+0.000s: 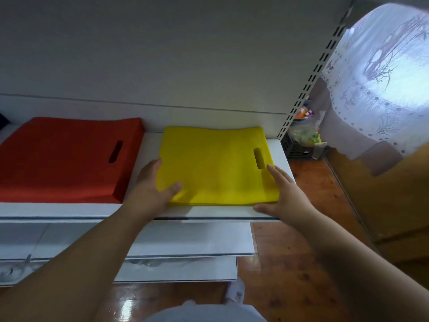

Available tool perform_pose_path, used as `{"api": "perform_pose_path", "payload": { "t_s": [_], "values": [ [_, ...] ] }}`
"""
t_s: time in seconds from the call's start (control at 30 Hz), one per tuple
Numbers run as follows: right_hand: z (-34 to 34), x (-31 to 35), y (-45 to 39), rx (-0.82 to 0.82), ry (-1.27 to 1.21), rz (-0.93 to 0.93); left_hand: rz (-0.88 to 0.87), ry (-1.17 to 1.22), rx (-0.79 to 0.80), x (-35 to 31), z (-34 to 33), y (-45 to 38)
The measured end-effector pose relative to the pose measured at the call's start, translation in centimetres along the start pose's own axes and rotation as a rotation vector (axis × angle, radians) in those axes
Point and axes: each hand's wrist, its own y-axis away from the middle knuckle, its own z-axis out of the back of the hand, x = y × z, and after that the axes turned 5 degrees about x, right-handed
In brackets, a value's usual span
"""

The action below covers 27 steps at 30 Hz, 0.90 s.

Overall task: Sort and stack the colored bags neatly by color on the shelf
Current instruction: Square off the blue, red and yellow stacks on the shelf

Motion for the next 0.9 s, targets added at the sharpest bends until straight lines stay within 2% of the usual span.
{"api": "perform_pose_path", "payload": {
  "t_s": [0.07,0.13,0.53,0.9],
  "values": [
    [0.4,-0.3,-0.2,0.012,0.109,0.019,-0.083,-0.234,0.054,0.6,0.2,0.3],
    [0.4,-0.4,-0.2,0.038,0.152,0.030,-0.106,-0.326,0.106,0.9,0.2,0.4],
    [-0.5,0.0,0.0,-0.024,0.156,0.008,-0.142,-0.356,0.050,1.2,0.5,0.4],
    [-0.4,-0.3,-0.3,-0.033,0.186,0.060,-0.122,-0.418,0.094,1.2,0.3,0.3]
  ]
}}
